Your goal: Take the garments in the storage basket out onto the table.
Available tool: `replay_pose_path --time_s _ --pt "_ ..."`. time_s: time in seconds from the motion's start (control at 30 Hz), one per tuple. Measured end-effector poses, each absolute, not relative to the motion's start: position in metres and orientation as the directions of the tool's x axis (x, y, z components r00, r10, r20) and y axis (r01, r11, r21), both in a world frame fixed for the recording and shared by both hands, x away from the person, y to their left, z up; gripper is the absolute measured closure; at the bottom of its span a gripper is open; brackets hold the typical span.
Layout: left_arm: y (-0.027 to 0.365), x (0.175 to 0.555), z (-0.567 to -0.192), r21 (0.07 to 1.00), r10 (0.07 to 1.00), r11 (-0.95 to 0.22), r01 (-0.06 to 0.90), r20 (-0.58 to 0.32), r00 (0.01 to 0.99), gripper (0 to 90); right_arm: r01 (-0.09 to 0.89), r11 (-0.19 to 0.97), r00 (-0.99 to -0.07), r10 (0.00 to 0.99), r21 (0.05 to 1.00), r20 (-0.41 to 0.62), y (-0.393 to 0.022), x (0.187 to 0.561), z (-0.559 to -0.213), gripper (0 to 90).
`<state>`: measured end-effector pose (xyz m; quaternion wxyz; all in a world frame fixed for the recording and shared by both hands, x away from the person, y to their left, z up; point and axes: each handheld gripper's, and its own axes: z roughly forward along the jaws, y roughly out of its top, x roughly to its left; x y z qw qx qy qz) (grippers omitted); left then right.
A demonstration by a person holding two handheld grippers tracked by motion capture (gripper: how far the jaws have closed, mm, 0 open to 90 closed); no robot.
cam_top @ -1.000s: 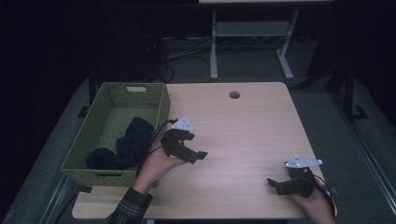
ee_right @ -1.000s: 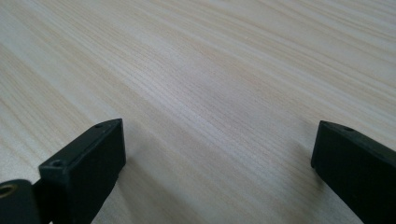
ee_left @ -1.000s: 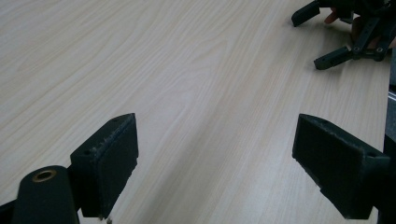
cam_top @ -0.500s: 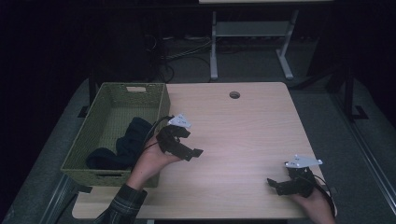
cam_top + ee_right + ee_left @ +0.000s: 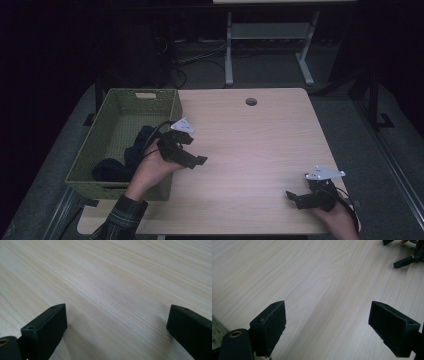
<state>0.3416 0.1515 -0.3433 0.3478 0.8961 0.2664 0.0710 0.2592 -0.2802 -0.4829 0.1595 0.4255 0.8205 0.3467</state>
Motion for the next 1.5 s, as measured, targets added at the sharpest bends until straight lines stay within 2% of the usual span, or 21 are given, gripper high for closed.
replay_pose_path --time_s 0.57,1.5 --pt "0.178 0.342 -0.33 0.652 0.56 -0.611 0.448 -0.044 0.827 14.1 0.588 0.398 -0.587 0.809 0.704 0.033 -0.28 0.259 -0.483 2.7" --pt "0.246 0.334 -0.314 0.66 0.68 -0.545 0.517 -0.013 0.733 14.1 0.588 0.398 -0.587 0.809 0.704 0.032 -0.28 0.259 -0.483 2.8"
